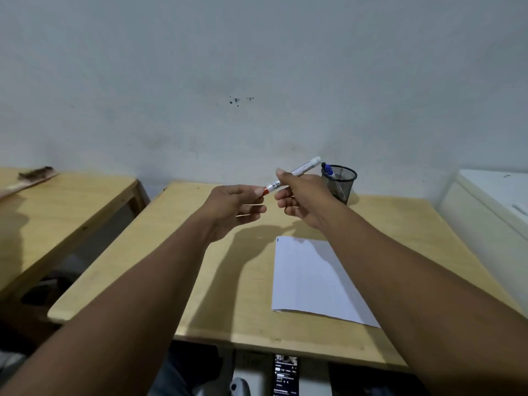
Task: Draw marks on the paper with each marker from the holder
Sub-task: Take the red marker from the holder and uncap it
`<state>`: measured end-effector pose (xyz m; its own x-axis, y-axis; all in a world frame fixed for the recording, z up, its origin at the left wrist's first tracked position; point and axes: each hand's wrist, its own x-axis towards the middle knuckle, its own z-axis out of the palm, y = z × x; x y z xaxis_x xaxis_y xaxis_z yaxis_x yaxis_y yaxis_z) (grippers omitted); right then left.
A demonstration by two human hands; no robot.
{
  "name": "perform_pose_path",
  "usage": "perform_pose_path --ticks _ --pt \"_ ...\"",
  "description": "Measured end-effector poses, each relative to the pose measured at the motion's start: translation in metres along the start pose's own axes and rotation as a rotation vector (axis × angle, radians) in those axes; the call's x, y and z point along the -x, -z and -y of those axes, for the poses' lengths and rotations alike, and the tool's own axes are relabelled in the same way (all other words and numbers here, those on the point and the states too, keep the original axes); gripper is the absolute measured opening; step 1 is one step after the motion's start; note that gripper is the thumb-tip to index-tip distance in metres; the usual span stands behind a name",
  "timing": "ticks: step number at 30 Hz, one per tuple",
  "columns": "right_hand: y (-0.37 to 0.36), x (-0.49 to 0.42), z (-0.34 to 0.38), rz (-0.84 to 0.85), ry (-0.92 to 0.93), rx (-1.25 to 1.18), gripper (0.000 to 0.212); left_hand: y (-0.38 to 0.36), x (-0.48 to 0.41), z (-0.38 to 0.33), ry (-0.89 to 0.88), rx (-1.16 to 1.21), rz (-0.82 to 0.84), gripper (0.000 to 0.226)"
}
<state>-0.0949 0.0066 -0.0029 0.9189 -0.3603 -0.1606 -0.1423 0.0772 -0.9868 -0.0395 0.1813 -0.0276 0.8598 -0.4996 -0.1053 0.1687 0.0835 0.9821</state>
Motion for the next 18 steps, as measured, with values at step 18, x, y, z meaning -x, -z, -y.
perform_pose_path --ticks 18 --pt "0.038 0.002 -0.044 -0.036 0.075 0.148 0.011 0.0 -0.008 0.047 -0.154 -0.974 -0.009 0.007"
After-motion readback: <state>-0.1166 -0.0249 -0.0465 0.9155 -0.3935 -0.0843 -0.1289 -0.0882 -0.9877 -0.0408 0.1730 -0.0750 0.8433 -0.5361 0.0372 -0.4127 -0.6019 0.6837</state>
